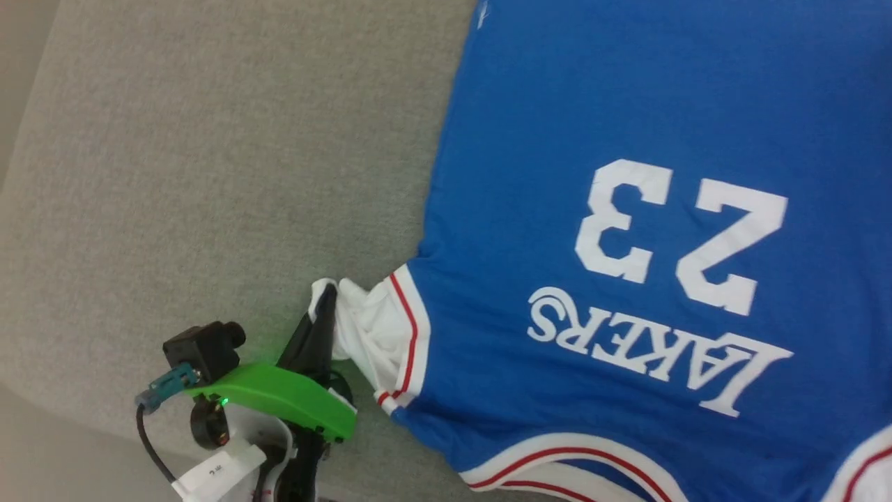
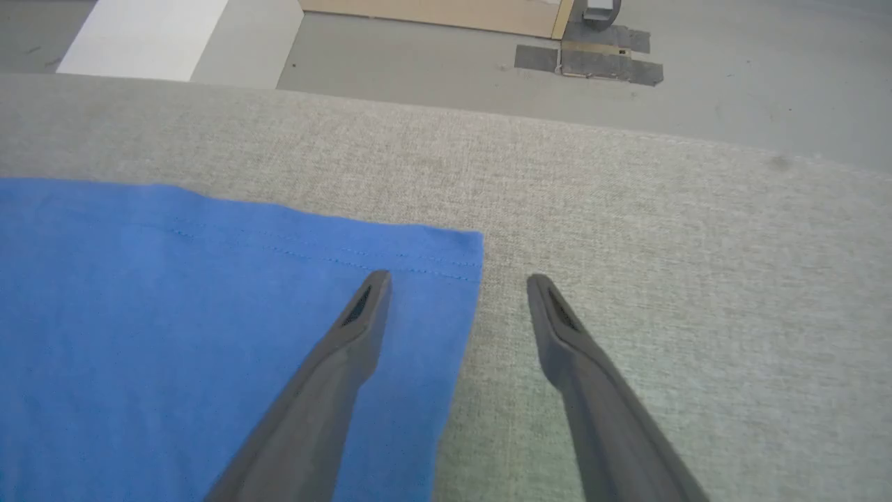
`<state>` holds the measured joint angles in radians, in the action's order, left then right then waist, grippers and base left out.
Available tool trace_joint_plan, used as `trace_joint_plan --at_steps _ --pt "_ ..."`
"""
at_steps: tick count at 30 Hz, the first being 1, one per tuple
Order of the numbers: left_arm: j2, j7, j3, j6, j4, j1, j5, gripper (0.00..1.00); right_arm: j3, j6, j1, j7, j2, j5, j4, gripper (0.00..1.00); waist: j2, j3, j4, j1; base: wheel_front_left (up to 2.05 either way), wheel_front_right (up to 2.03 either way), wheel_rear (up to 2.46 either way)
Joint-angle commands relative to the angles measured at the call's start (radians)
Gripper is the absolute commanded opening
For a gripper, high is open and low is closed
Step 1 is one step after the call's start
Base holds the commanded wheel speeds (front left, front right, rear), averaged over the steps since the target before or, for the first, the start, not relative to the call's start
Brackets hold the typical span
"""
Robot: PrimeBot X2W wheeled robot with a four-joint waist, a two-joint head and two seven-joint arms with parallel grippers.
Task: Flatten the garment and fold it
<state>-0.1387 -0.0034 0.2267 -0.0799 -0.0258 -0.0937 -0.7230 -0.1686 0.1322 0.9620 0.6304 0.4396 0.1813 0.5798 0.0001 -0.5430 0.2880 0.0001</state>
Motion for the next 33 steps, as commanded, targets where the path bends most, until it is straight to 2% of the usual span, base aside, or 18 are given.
trace_joint_plan --at_steps 1,3,4,5,6,7,11,13,17,21,23,27,33 --pt "0.008 0.011 0.005 -0.007 -0.035 -0.008 0.000 0.00 -0.006 -0.002 0.022 0.037 0.005 -0.014 0.003 1.00 -0.0001 -0.045 0.044 -0.0001 0.00 0.00 0.00" --pt "0.011 0.009 0.009 -0.006 -0.037 -0.009 -0.001 0.00 -0.014 -0.002 0.028 0.105 0.004 -0.028 0.000 0.96 -0.0001 -0.048 0.046 -0.0001 0.00 0.00 0.00" --pt "0.012 0.008 0.010 -0.006 -0.037 -0.009 -0.002 0.00 -0.020 -0.002 0.028 0.142 0.002 -0.041 -0.004 0.47 -0.0001 -0.048 0.046 -0.0001 0.00 0.00 0.00" --pt "0.012 0.008 0.010 -0.006 -0.037 -0.009 -0.003 0.00 -0.022 -0.002 0.027 0.167 0.001 -0.051 -0.010 0.29 -0.0001 -0.048 0.045 -0.0001 0.00 0.00 0.00" --pt "0.012 0.008 0.011 -0.008 -0.038 -0.008 -0.003 0.00 -0.029 -0.002 0.024 0.191 -0.003 -0.061 -0.022 0.05 -0.0001 -0.046 0.043 -0.0001 0.00 0.00 0.00" --pt "0.012 0.008 0.010 -0.009 -0.037 -0.007 -0.003 0.00 -0.039 -0.002 0.021 0.199 -0.009 -0.068 -0.035 0.00 -0.0001 -0.044 0.041 -0.0001 0.00 0.00 0.00" --pt "0.009 0.009 0.006 -0.017 -0.034 0.002 -0.005 0.00 -0.096 -0.002 -0.012 0.120 -0.052 -0.092 -0.106 0.00 -0.0001 -0.020 0.025 -0.0001 0.00 0.00 0.00" --pt "0.006 0.009 0.004 -0.020 -0.031 0.007 -0.006 0.00 -0.130 -0.002 -0.047 0.007 -0.075 -0.104 -0.143 0.00 -0.0001 0.005 0.016 -0.0001 0.00 0.00 0.00" --pt "-0.006 0.006 -0.016 -0.035 -0.022 0.036 -0.014 0.00 -0.200 -0.002 -0.155 -0.324 -0.155 -0.134 -0.198 0.00 -0.0001 0.084 -0.018 -0.0001 0.00 0.00 0.00" --pt "-0.030 0.020 -0.030 -0.054 -0.007 0.083 -0.016 0.00 -0.226 -0.002 -0.281 -0.537 -0.215 -0.147 -0.209 0.00 -0.0001 0.174 -0.058 -0.0001 0.00 0.00 0.00" --pt "-0.043 0.032 -0.036 -0.065 0.005 0.111 -0.016 0.00 -0.231 -0.002 -0.346 -0.604 -0.236 -0.155 -0.215 0.00 -0.0001 0.221 -0.080 -0.0001 0.00 0.00 0.00" --pt "-0.062 0.056 -0.040 -0.083 0.033 0.161 -0.019 0.00 -0.261 -0.002 -0.481 -0.649 -0.272 -0.161 -0.245 0.00 -0.0001 0.306 -0.113 -0.0001 0.00 0.00 0.00" --pt "-0.083 0.079 -0.051 -0.107 0.076 0.222 -0.025 0.00 -0.337 -0.002 -0.678 -0.556 -0.324 -0.179 -0.356 0.00 -0.0001 0.380 -0.166 -0.0001 0.00 0.00 0.00"
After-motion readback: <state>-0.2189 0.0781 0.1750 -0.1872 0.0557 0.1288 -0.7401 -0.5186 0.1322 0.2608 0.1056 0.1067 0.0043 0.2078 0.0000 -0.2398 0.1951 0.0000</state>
